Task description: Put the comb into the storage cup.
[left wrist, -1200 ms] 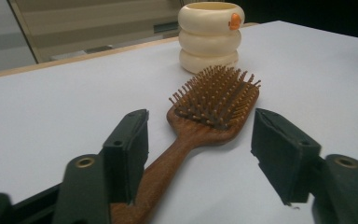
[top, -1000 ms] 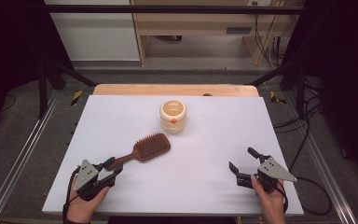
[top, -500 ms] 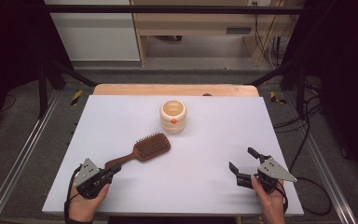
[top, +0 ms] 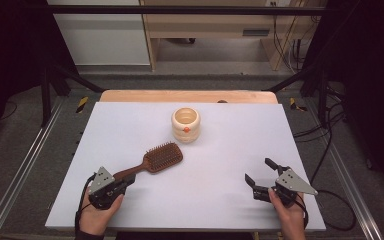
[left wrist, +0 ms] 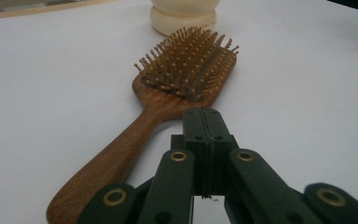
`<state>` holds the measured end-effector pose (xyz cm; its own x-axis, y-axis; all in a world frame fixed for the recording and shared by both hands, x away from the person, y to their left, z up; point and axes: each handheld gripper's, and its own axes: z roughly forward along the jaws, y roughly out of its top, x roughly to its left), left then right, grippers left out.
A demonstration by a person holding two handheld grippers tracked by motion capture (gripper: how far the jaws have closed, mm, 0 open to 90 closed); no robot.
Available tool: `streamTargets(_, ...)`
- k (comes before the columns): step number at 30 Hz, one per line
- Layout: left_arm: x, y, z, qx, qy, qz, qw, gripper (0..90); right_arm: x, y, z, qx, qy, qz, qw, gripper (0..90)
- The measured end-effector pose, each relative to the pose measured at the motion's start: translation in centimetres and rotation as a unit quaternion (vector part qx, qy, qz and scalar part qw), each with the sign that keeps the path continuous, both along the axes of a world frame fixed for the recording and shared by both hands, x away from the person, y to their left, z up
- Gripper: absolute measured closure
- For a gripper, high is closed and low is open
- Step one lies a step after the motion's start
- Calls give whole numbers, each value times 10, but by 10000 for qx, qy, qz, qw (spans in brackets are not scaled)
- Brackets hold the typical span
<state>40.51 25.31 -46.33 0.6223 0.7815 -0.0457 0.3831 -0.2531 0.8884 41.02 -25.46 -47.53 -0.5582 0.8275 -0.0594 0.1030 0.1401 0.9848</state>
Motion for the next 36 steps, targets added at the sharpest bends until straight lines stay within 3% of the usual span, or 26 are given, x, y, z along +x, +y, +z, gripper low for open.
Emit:
streamTargets(11, 12, -21, 0, 156, 313, -288, 9990, 900, 3, 0, -1, 111, 29, 14, 9999, 103)
streamTargets(14, 18, -38, 1, 417, 397, -474, 9972, 900, 2, 1, -1, 61, 35, 40, 10000, 103)
streamTargets(18, 26, -54, 2, 549, 471, -614, 9955, 900, 2, 1, -1, 47, 39, 62, 10000, 103)
streamTargets(20, 33, -66, 3, 651, 538, -710, 9939, 900, 2, 1, -1, 45, 44, 72, 10000, 103)
streamTargets(21, 40, -78, 3, 780, 621, -791, 9919, 900, 2, 2, -1, 52, 42, 94, 9999, 103)
streamTargets(28, 63, -97, 0, 876, 838, -738, 9899, 900, 2, 1, -1, 59, 22, 91, 9999, 103)
streamTargets(30, 68, -100, -3, 1004, 881, -714, 9885, 900, 2, 1, -1, 51, 24, 98, 9999, 103)
streamTargets(36, 74, -104, -6, 1003, 969, -507, 9889, 900, 1, 1, 0, 96, 3, 109, 9999, 103)
